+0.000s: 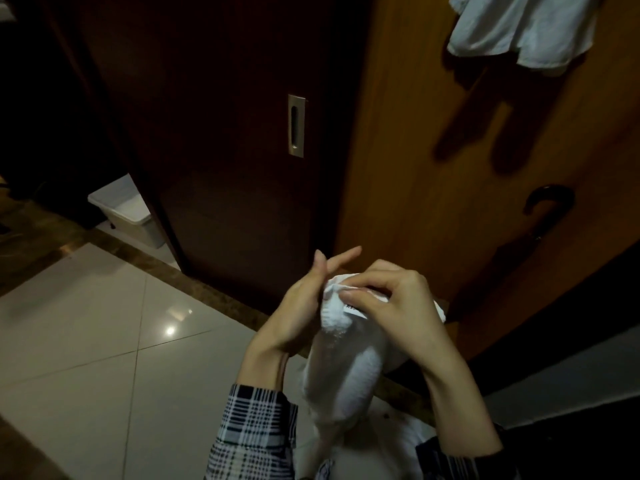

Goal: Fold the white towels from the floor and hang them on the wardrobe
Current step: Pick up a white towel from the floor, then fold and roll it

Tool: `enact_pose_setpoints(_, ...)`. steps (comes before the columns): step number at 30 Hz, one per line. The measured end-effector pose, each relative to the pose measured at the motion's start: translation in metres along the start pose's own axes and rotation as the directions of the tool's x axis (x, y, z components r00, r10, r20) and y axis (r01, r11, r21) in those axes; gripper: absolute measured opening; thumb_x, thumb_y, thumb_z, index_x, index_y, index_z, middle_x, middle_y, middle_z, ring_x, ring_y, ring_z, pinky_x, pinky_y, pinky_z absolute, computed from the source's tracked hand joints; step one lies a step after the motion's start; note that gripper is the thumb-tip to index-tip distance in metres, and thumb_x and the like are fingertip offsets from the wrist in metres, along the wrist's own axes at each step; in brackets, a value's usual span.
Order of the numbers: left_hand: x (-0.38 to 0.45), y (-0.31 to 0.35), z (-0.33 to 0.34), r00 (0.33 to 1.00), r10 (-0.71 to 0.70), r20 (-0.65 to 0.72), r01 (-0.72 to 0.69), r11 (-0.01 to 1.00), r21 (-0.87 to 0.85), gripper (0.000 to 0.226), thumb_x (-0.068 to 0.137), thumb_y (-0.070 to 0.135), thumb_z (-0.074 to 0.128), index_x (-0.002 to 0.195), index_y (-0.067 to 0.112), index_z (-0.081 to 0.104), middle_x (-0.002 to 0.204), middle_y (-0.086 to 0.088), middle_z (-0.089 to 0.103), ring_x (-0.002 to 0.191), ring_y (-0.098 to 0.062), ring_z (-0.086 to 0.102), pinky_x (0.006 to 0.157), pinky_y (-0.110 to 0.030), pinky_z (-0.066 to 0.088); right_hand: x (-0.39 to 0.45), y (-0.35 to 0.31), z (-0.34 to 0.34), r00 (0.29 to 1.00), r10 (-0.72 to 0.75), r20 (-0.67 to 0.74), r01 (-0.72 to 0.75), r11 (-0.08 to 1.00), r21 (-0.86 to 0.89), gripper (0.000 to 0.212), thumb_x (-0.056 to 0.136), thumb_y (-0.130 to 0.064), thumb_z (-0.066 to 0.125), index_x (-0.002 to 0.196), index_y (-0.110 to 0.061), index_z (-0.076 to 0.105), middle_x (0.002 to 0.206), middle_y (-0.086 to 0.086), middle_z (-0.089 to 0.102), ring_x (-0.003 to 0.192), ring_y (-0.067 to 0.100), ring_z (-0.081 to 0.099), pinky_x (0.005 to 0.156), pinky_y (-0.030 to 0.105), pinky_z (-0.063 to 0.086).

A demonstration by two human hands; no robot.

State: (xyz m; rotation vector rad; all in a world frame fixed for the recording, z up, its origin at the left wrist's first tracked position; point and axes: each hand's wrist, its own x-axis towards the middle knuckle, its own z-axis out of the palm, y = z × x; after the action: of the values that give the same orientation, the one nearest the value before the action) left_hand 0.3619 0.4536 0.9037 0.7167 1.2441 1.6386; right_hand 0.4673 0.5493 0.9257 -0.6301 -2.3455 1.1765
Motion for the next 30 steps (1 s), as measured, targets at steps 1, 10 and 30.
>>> enact_pose_setpoints(1, 0.0, -0.001, -0.002, 0.999, -0.033, 0.012, 0.034, 0.996, -0.077, 0.066, 0.083, 0.06, 0.022, 0.13, 0.025, 0.052, 0.118, -0.008, 0.068, 0.116, -0.022, 0.061, 0.099, -0.041, 0.047, 0.0, 0.0, 0.001, 1.0, -0.001, 0.005, 0.001, 1.0, -0.006, 0.014, 0.08, -0.015, 0.075, 0.093, -0.019, 0.077, 0.084, -0.014, 0.064, 0.085, 0.0, 0.062, 0.071, 0.01, 0.044)
enact_pose_setpoints(10, -0.006, 0.0, -0.012, 0.988, -0.047, 0.15, 0.037, 0.997, 0.068, 0.078, 0.076, 0.06, 0.065, 0.142, 0.035, 0.034, 0.131, -0.002, 0.06, 0.123, -0.019, 0.055, 0.104, -0.033, 0.044, -0.004, -0.005, 0.008, 0.998, -0.029, -0.063, 0.024, 0.996, -0.083, 0.011, 0.079, -0.019, 0.075, 0.09, -0.019, 0.077, 0.082, -0.009, 0.065, 0.081, 0.003, 0.061, 0.071, 0.018, 0.048)
enact_pose_setpoints(30, -0.021, 0.013, -0.006, 0.992, 0.099, 0.084, -0.124, 0.915, 0.384, 0.043, 0.09, 0.038, 0.042, 0.133, 0.034, 0.047, 0.119, -0.001, 0.064, 0.111, -0.012, 0.062, 0.097, -0.034, 0.049, -0.015, 0.001, 0.002, 0.981, -0.123, -0.148, 0.097, 0.981, -0.17, 0.036, 0.061, -0.039, 0.085, 0.082, -0.029, 0.057, 0.089, -0.012, 0.053, 0.079, 0.0, 0.05, 0.064, 0.008, 0.036)
